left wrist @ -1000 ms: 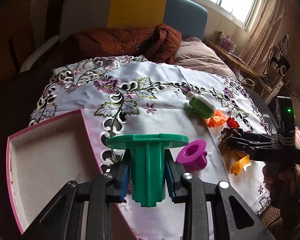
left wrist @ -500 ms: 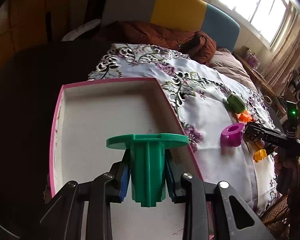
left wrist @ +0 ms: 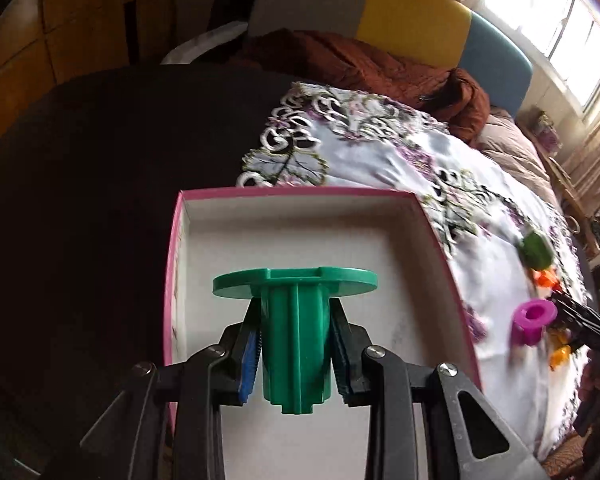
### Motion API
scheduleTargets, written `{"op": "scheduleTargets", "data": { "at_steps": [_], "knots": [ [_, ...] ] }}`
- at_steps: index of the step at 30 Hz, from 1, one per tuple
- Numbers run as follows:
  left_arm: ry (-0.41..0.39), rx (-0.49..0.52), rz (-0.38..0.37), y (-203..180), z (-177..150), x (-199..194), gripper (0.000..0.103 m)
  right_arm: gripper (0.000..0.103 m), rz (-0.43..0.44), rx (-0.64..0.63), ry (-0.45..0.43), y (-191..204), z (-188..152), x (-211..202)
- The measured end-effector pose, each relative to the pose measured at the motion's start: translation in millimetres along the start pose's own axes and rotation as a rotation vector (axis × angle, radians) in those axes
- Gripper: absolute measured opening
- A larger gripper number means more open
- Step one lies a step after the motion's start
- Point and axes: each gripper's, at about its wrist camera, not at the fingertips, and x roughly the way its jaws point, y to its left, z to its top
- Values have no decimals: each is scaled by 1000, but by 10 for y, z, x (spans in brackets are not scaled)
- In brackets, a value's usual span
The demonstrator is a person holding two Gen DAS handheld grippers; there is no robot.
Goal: Organize rigid objects
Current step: 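Carry the green spool into the tray with the left tool while the right tool grasps the brown hairbrush, then carry the brown hairbrush with the right tool into the tray and release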
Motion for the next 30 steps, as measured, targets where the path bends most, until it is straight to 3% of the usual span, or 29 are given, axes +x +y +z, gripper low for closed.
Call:
{"op": "scheduleTargets", "data": {
  "at_steps": [3, 7, 10, 14, 21, 30],
  "knots": [
    [-12, 15, 71, 64, 115, 162, 30, 75, 1, -1, 0, -7, 2, 3],
    [-3, 5, 87, 157, 231, 303, 33, 75, -12, -11, 3, 6, 2, 19],
    [-22, 2, 95, 172, 239, 225, 43, 75, -20, -19, 1, 14, 1, 23],
    [-63, 7, 91, 155, 185, 22, 46, 75, -20, -20, 1, 9, 7, 32],
    [-90, -27, 84, 73, -132, -336, 46, 74, -44, -51, -6, 54, -6, 22],
    [-105, 27, 54, -293, -657, -612, 46, 74, -55, -28, -45, 41, -1, -74]
  ]
}}
